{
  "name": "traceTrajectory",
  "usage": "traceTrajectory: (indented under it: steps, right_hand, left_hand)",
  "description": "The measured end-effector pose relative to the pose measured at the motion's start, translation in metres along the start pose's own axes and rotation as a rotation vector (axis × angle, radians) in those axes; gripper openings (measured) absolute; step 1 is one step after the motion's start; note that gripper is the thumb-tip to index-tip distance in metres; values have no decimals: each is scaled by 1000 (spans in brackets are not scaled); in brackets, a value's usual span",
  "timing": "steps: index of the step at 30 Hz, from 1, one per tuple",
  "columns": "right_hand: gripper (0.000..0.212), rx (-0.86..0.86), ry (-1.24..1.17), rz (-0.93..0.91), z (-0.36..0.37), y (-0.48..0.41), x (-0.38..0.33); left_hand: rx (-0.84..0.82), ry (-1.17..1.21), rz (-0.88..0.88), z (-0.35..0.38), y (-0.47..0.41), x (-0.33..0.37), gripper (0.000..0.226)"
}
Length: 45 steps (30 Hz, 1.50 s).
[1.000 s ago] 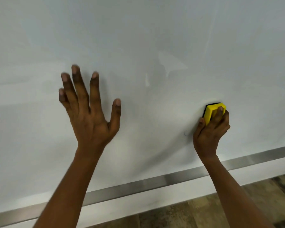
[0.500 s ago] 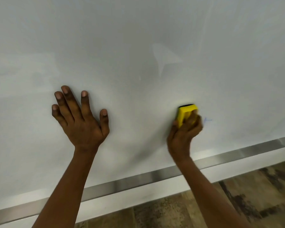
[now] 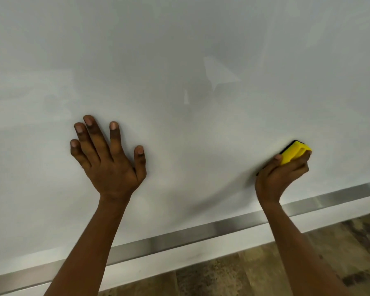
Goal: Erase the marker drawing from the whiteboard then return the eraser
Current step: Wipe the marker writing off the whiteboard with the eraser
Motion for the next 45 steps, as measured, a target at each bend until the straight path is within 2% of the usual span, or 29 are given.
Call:
traceTrajectory:
  steps: [2,4,6,8,10,11,13,16,18,20,22,26,27,29,31,33,34,37,39,40,42,44,45]
  right_hand:
    - [66,28,-16,38,3,18,-11]
    - [69,-59,-33,-111,12,51,-42]
    - [68,-202,6,-336,23,89,-67]
    - [64,-252,64,-518,27,106,-74]
    - [65,-208,95,-481,24,93,-64]
    - [68,-172,91,-372,21,80,-53]
    - [70,-78,49,-41,11,59,-21]
    - [59,95,31,642,-1,63,46]
    - [52,132,48,1042,0,82,72]
    - [51,112,71,1163,4,88,69]
    - [52,109,84,1017,4,80,40]
    - [68,45,-85,161,11,51,-83]
    - [70,24,-107,13,15,48,-107]
    - [70,8,-115,-143,21,41,-134]
    - [69,34,-99,-191,20,35,-130]
    - [68,92,-72,-99,14,30,-96]
    - [67,126,-44,22,9,30,-70]
    - [64,180,67,571,-2,50,18]
    - [62,163,91,757,-2,66,46]
    - [64,149,91,764,-1,71,47]
    - [71,129,57,624,3,77,22]
    - [78,47,-32,296,10,92,-29]
    - [78,-49,-59,100,17,110,-54]
  left_hand:
    - [0,-4,-2,0,0,0,77]
    - [2,-3,-3,0,0,0,78]
    - [2,-5,1,0,-1,-1,77]
    - [0,-2,6,0,-1,-1,77]
    - [-3,1,7,0,-1,-2,77]
    - [-6,1,7,0,-1,-2,77]
    - [-9,1,7,-1,-1,-1,77]
    - [-4,-2,4,-2,-2,1,76]
    - [-1,-2,-1,-2,-2,1,76]
    - [1,-10,-2,-2,-1,0,76]
    - [2,-17,-2,-2,0,0,76]
    - [3,-16,1,-1,0,0,76]
    - [3,-14,4,-1,-1,0,76]
    - [3,-11,3,-1,0,-1,77]
    - [0,-12,1,-1,1,-3,77]
    - [-5,-12,6,0,1,-3,77]
    - [-7,-13,6,0,1,-3,77]
    - [-5,-17,-2,1,1,-2,78]
    - [-6,-21,-5,2,2,-1,78]
    - [-5,-21,-4,2,2,-1,78]
    - [-3,-20,-5,3,3,-1,78]
    - [-5,-19,-5,3,3,-2,78]
    - [-5,-19,-4,3,4,-2,78]
Point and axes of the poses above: each hand's wrist, its own y-axis away from the middle knuckle, its own z-axis out of the palm, x = y × z, the point moved 9 cm from there along -y, towards the middle knuckle, and after that the axes turned 11 degrees about x, right-handed, at the moved point
